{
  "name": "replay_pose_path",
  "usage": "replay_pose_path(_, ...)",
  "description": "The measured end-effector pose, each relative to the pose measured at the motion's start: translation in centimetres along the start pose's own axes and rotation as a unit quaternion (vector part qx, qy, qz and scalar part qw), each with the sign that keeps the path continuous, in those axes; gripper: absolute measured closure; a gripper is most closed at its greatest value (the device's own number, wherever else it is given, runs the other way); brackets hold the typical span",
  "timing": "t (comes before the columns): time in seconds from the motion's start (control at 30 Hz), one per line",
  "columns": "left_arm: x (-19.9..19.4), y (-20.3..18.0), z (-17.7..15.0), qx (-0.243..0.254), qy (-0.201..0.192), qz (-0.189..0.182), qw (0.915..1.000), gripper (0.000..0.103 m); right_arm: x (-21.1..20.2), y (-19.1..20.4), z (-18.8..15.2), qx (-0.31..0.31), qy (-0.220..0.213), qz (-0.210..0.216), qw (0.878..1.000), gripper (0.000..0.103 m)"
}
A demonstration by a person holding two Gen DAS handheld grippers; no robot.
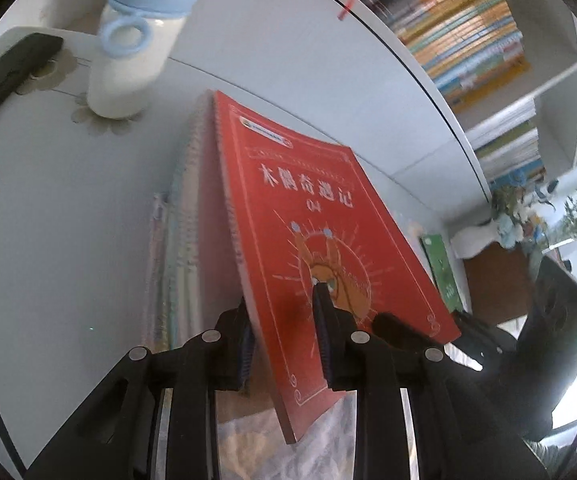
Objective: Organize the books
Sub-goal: 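Carry the red book over the pile by the bottle and lower it onto it, then open both grippers and pull them back from the pile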
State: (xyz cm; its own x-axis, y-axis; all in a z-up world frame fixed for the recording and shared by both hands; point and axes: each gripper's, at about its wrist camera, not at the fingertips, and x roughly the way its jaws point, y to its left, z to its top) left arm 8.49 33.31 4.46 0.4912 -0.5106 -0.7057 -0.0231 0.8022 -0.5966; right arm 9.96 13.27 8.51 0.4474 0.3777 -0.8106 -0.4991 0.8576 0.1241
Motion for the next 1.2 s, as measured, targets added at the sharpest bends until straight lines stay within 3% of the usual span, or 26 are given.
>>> replay_pose_path(0.33,-1.5,1.1,0.2,-0.026,-0.035,0.028,0.9987,0.076,1.1,0.9,0.6,0.013,0.010,0.024,1.000,0.075)
replay_pose_path(0.43,-1.7,0.2,0.4,-0.008,-0.041,0.078,0.9961,0.075,1.4,0.6,0.2,0.026,0.019,0.024,0.999,0.073)
replay_pose_path(0.67,-0.9,-0.7,1.6,0.001,-0.034,0.069,0.9970,0.074,0.9,0.8,-0.4,0.033,0.011,0.009,0.999,0.068)
replay_pose_path(0.8,0.0,-1.0,1.9,0.001,-0.035,0.077,0.9964,0.074,1.1,1.0,-0.6,0.028,0.013,0.005,1.000,0.050)
replay_pose_path(1.03,-2.5,-2.2,-0.6,0.005,-0.032,0.099,0.9945,0.071,-0.1,-0.4,-2.0,0.048,0.023,-0.028,0.998,0.045)
replay_pose_path(1.2,-3.0,-4.1,-5.0,0.020,0.004,0.083,0.9964,0.071,-3.8,-3.5,-6.8,0.090,0.032,-0.009,0.995,0.045)
